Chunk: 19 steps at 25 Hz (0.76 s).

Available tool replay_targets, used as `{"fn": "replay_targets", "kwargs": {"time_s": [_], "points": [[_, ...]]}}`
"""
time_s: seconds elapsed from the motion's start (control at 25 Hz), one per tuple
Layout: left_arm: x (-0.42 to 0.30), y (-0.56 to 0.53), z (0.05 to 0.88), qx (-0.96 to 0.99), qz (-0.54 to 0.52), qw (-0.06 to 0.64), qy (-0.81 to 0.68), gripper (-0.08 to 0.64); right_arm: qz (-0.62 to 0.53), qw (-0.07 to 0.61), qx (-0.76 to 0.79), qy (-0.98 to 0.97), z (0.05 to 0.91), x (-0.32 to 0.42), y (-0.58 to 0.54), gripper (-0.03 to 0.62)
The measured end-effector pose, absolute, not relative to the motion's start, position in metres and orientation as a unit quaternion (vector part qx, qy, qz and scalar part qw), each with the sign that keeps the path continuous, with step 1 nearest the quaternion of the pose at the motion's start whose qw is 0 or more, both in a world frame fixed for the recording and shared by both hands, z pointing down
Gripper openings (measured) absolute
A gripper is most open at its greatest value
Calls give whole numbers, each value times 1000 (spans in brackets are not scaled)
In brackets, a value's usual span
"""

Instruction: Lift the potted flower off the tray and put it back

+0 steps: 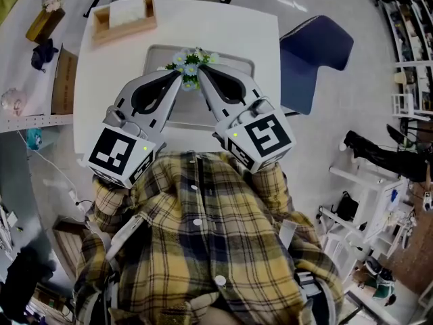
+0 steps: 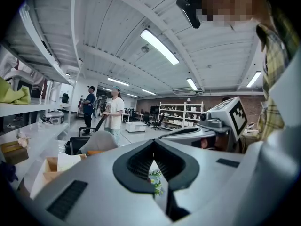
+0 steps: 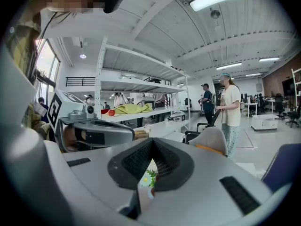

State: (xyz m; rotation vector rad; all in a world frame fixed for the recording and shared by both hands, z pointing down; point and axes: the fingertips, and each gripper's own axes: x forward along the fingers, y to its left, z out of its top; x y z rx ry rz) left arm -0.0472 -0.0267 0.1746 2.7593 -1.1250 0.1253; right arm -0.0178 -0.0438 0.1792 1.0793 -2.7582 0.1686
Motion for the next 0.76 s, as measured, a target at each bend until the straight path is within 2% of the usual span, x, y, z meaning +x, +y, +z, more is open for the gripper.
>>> {"fn": "replay_targets", "kwargs": {"time_s": [0.76], "points": [[-53, -32, 177, 925, 45, 87, -366, 9, 62, 94, 370, -922, 182, -24, -49, -3]]}}
